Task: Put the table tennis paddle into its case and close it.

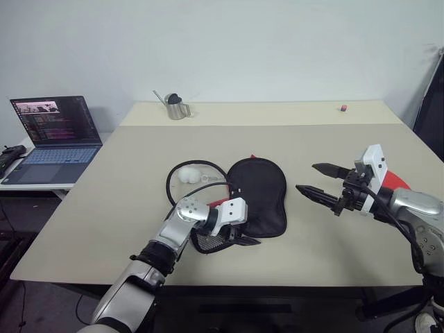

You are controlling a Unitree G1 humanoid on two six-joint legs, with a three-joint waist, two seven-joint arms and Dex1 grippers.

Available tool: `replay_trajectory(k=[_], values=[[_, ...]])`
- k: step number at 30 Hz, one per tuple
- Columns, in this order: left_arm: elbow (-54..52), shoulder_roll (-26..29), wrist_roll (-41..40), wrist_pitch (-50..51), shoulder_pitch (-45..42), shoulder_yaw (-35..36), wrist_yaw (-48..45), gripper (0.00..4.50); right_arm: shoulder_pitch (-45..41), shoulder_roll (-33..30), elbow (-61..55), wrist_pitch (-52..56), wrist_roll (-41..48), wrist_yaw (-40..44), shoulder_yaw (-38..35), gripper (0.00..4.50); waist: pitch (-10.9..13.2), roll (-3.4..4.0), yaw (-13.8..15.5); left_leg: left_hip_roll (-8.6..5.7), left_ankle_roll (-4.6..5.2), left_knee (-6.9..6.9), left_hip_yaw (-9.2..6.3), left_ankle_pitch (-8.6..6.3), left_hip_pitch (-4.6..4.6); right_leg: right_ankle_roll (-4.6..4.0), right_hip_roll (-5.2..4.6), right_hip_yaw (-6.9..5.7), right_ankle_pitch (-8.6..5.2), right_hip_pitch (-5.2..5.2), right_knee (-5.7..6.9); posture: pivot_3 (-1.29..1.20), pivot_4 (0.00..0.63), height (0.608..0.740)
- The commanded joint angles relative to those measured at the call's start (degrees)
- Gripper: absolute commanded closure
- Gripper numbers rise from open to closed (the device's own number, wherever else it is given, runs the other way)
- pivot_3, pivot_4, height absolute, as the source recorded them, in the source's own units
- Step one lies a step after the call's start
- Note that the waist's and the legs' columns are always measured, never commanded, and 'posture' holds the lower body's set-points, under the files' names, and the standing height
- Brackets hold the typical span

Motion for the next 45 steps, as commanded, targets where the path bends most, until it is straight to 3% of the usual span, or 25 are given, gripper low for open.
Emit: replay_trajectory(k=[1,9,16,22,30,40,43,45], values=[[-10.1,2.5,-4.3,5.9,3.1,4.5,1.5,0.69,-2.5,0.6,1.2,-0.9,0.2,-0.2,0.3,0.00,0.0,0.00,0.0,0.00,0.00,0.00,0.00,0.00,0.00,0.00,0.00,0.00,0.00,0.00,0.01,0.00,0.150,0.740],[-28.6,7.3,-18.8,27.6,10.2,19.9,10.1,0.69,-8.5,5.5,10.4,1.0,-2.7,-5.2,3.0,0.00,0.0,0.00,0.0,0.02,0.00,0.00,-0.02,0.00,0.03,-0.01,0.02,0.04,0.00,-0.02,0.06,0.00,0.150,0.740],[-34.8,11.2,-24.7,35.3,15.6,30.7,17.6,0.69,-13.2,10.1,19.0,4.8,-7.8,-10.1,9.2,0.00,0.0,0.00,-0.1,0.03,-0.02,-0.03,0.05,0.00,0.09,-0.02,0.04,0.15,0.00,-0.04,0.05,0.00,0.150,0.740],[-37.6,13.0,-27.8,38.2,17.7,32.6,19.2,0.69,-17.5,14.6,28.8,2.6,-14.1,-12.5,13.7,0.00,0.0,0.00,0.1,0.04,-0.03,-0.03,0.10,0.00,0.08,-0.02,0.04,0.20,0.00,-0.06,0.05,0.00,0.150,0.740],[-37.9,14.3,-28.1,38.0,17.9,31.6,20.3,0.69,-22.7,19.1,43.3,-3.7,-21.3,-15.5,14.5,0.00,0.0,0.00,0.0,0.03,-0.04,-0.06,0.18,0.00,0.10,-0.03,0.05,0.28,0.00,-0.11,0.05,0.00,0.150,0.740],[-38.5,14.1,-27.7,37.5,18.1,30.4,21.4,0.69,-24.5,22.5,45.3,-1.3,-21.4,-12.2,14.4,0.00,0.0,0.00,-0.3,0.10,-0.05,-0.08,0.46,-0.01,0.10,-0.03,0.16,0.63,0.01,-0.36,0.22,0.00,0.150,0.740],[-38.6,14.0,-27.7,37.5,18.0,30.3,21.7,0.66,-24.9,23.8,44.9,-0.2,-21.2,-11.1,14.9,0.59,0.0,0.00,-0.6,0.12,-0.05,-0.08,0.49,-0.01,0.10,-0.04,0.17,0.68,0.01,-0.39,0.24,0.00,0.150,0.740],[-38.7,14.0,-27.8,37.4,18.1,30.2,21.8,0.66,-25.2,24.7,45.1,-0.1,-21.6,-10.9,15.1,1.26,0.0,0.00,-0.8,0.11,-0.05,-0.08,0.52,-0.02,0.10,-0.04,0.17,0.71,0.01,-0.41,0.26,0.00,0.150,0.740]])
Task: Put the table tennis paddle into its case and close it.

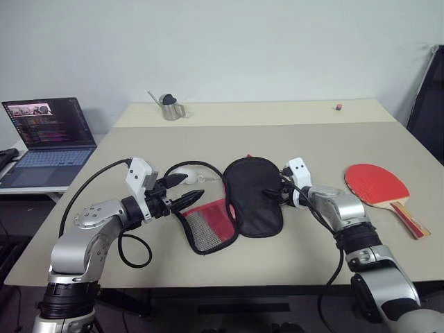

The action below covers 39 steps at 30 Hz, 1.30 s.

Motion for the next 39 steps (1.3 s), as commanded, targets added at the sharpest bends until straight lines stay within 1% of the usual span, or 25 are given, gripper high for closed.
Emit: replay_trajectory(k=[1,6,8,9,16,22,29,33,39], values=[[-2.4,0.7,-0.5,-0.8,-0.2,-0.1,0.2,0.66,-1.8,1.7,-0.9,0.4,0.3,1.3,0.6,1.61,0.0,0.00,-0.1,0.00,0.00,0.00,0.00,0.00,-0.01,0.00,0.00,0.01,0.00,-0.02,0.00,0.00,0.150,0.740],[-2.6,0.8,-0.6,-0.8,0.0,-0.1,0.4,0.66,-3.6,4.1,1.9,-1.3,-0.4,-0.6,-0.8,3.41,0.0,0.00,-0.3,0.00,0.00,-0.01,0.05,0.00,-0.05,0.00,0.01,0.09,0.00,-0.15,0.06,0.00,0.150,0.740],[-2.8,0.9,-0.7,-0.6,0.1,-0.1,0.4,0.66,-4.4,4.9,3.1,-1.5,0.0,-1.6,-1.9,4.05,0.0,0.00,-0.4,0.00,0.00,-0.01,0.07,0.00,-0.08,-0.01,0.01,0.13,0.00,-0.23,0.08,0.00,0.150,0.740],[-2.8,1.0,-0.8,-0.6,0.2,-0.1,0.4,0.66,-4.7,5.2,3.5,-1.3,0.3,-2.1,-2.6,4.46,0.0,0.00,-0.4,0.00,-0.01,-0.01,0.08,0.00,-0.09,-0.01,0.01,0.14,0.00,-0.25,0.09,0.00,0.150,0.740],[-3.7,2.1,-1.9,0.2,0.0,-1.6,-2.4,0.66,-5.5,5.4,5.0,2.8,2.6,-6.6,-8.5,4.46,0.0,0.00,-0.4,-0.01,-0.01,-0.01,0.11,0.00,-0.22,-0.01,0.01,0.18,0.01,-0.42,0.13,0.00,0.150,0.740],[-3.1,3.0,-2.1,0.3,-1.6,-3.7,-5.9,0.66,-4.0,4.4,2.8,7.1,4.0,-10.1,-12.3,4.46,0.0,0.00,-0.4,-0.01,-0.01,-0.01,0.15,0.00,-0.25,-0.01,0.01,0.22,0.01,-0.45,0.14,0.00,0.150,0.740],[-0.1,2.6,-1.3,-0.8,-5.6,-7.7,-10.1,0.66,0.4,2.8,-6.0,12.6,5.7,-14.0,-15.7,4.46,0.0,0.00,-0.3,-0.03,0.00,0.01,0.16,0.00,-0.33,-0.01,-0.01,0.22,0.01,-0.48,0.14,0.00,0.150,0.740],[0.7,1.6,-1.1,-1.4,-7.1,-9.9,-11.5,0.66,3.3,1.5,-12.5,17.5,6.9,-16.3,-17.8,4.46,0.0,0.00,-0.2,-0.02,0.00,0.01,0.14,0.00,-0.39,-0.01,0.00,0.20,0.01,-0.51,0.14,0.00,0.150,0.740],[1.9,1.3,-0.8,-2.1,-8.1,-11.2,-12.8,0.66,6.6,0.6,-20.4,23.6,8.7,-19.1,-20.8,4.46,0.0,0.00,-0.3,-0.01,0.00,0.02,0.15,0.00,-0.45,-0.01,0.00,0.20,0.01,-0.56,0.14,0.00,0.150,0.740]])
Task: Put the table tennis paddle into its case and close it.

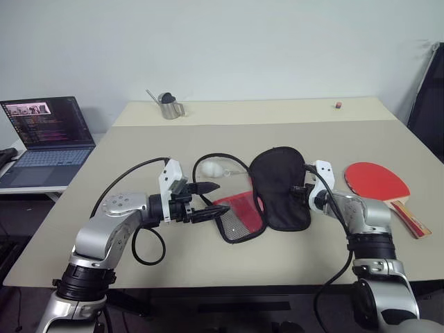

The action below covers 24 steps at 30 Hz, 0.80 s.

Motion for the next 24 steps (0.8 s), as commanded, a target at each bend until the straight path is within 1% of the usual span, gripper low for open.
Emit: replay_trajectory(k=[1,6,15,18,20,24], values=[[-0.2,0.0,-0.2,-1.6,-1.4,-0.2,-1.1,0.66,0.6,-0.5,-5.4,3.0,1.8,-1.9,-2.7,4.46,0.0,0.00,-0.1,0.00,0.00,0.00,0.01,0.00,0.00,0.00,0.00,0.00,0.00,0.00,0.01,0.00,0.150,0.740],[0.7,-0.2,0.1,-2.0,-2.0,-0.8,-1.6,0.66,2.0,0.2,-7.8,4.8,2.6,-3.4,-3.7,4.46,0.0,0.00,-0.1,0.00,0.01,0.00,0.02,0.00,0.00,0.00,0.00,0.01,0.00,-0.01,0.02,0.00,0.150,0.740],[0.9,-0.4,0.2,-2.2,-2.3,-1.1,-1.7,0.66,1.8,1.5,-6.3,4.8,2.1,-5.6,-3.4,4.46,0.0,0.00,-0.2,0.01,0.01,0.01,0.03,0.00,0.01,0.00,0.01,0.02,0.00,-0.01,0.04,0.00,0.150,0.740],[0.6,-0.3,0.2,-2.2,-2.0,-1.0,-1.5,0.66,1.9,1.2,-5.9,4.9,1.7,-6.4,-3.3,3.86,0.0,-0.01,-0.2,0.01,0.01,0.02,0.03,0.00,0.02,0.00,0.01,0.02,0.00,-0.01,0.06,0.00,0.150,0.740],[0.3,-0.3,0.1,-2.1,-1.7,-0.8,-1.3,0.66,2.0,0.9,-6.4,5.6,2.1,-6.0,-3.2,3.25,0.0,-0.03,-0.2,0.00,0.01,0.04,0.03,0.01,0.02,0.00,0.01,0.02,0.00,0.01,0.07,0.00,0.150,0.740],[-0.3,-0.3,-0.1,-2.0,-1.3,-0.7,-1.0,0.66,2.2,0.3,-8.0,7.1,2.5,-6.0,-3.2,1.86,-0.1,-0.04,-0.1,-0.01,0.03,0.07,0.02,0.02,0.03,0.02,0.01,0.02,0.04,0.04,0.08,0.00,0.150,0.740]])
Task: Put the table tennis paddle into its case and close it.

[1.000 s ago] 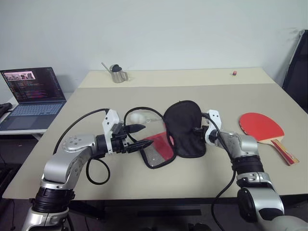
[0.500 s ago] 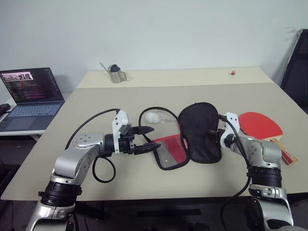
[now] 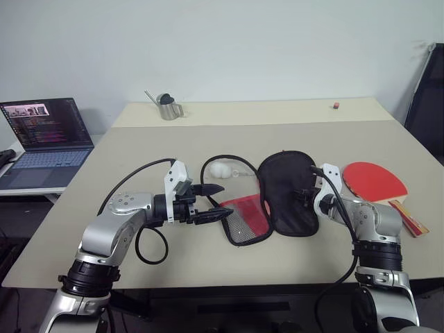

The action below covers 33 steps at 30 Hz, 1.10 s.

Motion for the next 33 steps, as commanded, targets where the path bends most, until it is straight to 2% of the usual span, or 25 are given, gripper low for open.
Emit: replay_trajectory(k=[1,5,6,14,20,26,30,33], values=[[-2.2,0.2,-0.5,-0.8,0.0,1.2,0.5,0.66,0.4,-1.5,-2.7,2.3,0.2,-1.1,-0.9,1.54,0.0,0.00,0.1,0.00,0.00,0.00,-0.01,0.00,0.00,0.00,0.00,0.00,0.01,0.00,0.00,0.00,0.150,0.740],[-2.7,0.2,-0.7,-0.8,0.3,1.4,0.8,0.66,2.1,-3.6,-6.8,3.8,0.2,-1.4,-1.5,0.19,0.0,0.00,0.9,-0.01,0.01,0.00,-0.03,0.00,-0.01,0.00,0.00,-0.02,0.02,0.00,-0.03,0.00,0.150,0.740],[-2.9,0.2,-0.7,-0.8,0.4,1.4,0.9,0.66,2.7,-4.5,-7.7,3.8,0.2,-1.1,-1.6,0.03,0.0,0.00,1.0,-0.01,0.01,0.00,-0.03,0.00,-0.02,0.00,0.00,-0.02,0.01,0.00,-0.04,0.00,0.150,0.740],[-4.1,0.3,-0.3,-1.3,0.2,0.5,0.6,0.66,6.9,-12.5,-12.7,-0.2,3.2,6.4,-1.6,0.03,0.0,0.00,0.8,0.01,0.01,-0.03,0.04,0.00,-0.05,0.01,0.00,0.00,0.02,-0.02,-0.10,0.00,0.150,0.740],[-5.5,-0.4,-0.1,-1.4,-1.5,-1.2,0.4,0.66,9.3,-21.1,-12.1,-11.0,1.9,14.8,-1.6,0.03,0.0,-0.01,1.0,0.00,0.04,-0.02,0.10,-0.01,-0.05,0.02,0.00,0.03,0.02,-0.02,-0.11,0.00,0.150,0.740],[-5.8,-0.8,1.1,-2.5,-2.7,-3.5,0.1,0.66,12.1,-31.1,-2.5,-21.9,-0.4,23.2,-3.1,0.03,0.0,-0.03,1.1,0.00,0.04,-0.01,0.16,-0.01,-0.07,0.04,0.00,0.00,0.03,0.02,-0.18,0.00,0.150,0.740],[-5.4,-1.4,1.2,-2.9,-3.3,-4.3,-0.4,0.66,14.2,-38.2,8.1,-30.0,-3.9,29.0,-2.3,0.03,0.0,-0.03,1.0,0.02,0.06,-0.01,0.25,-0.02,-0.06,0.04,0.00,0.03,0.03,0.02,-0.16,0.00,0.150,0.740],[-5.0,-1.6,1.5,-3.3,-3.4,-4.7,-0.9,0.66,14.0,-40.7,14.9,-33.0,-5.4,31.3,-1.7,0.03,0.0,-0.03,0.9,0.03,0.07,-0.01,0.43,-0.02,-0.03,0.04,0.00,0.08,0.03,0.03,-0.15,0.00,0.150,0.740]])
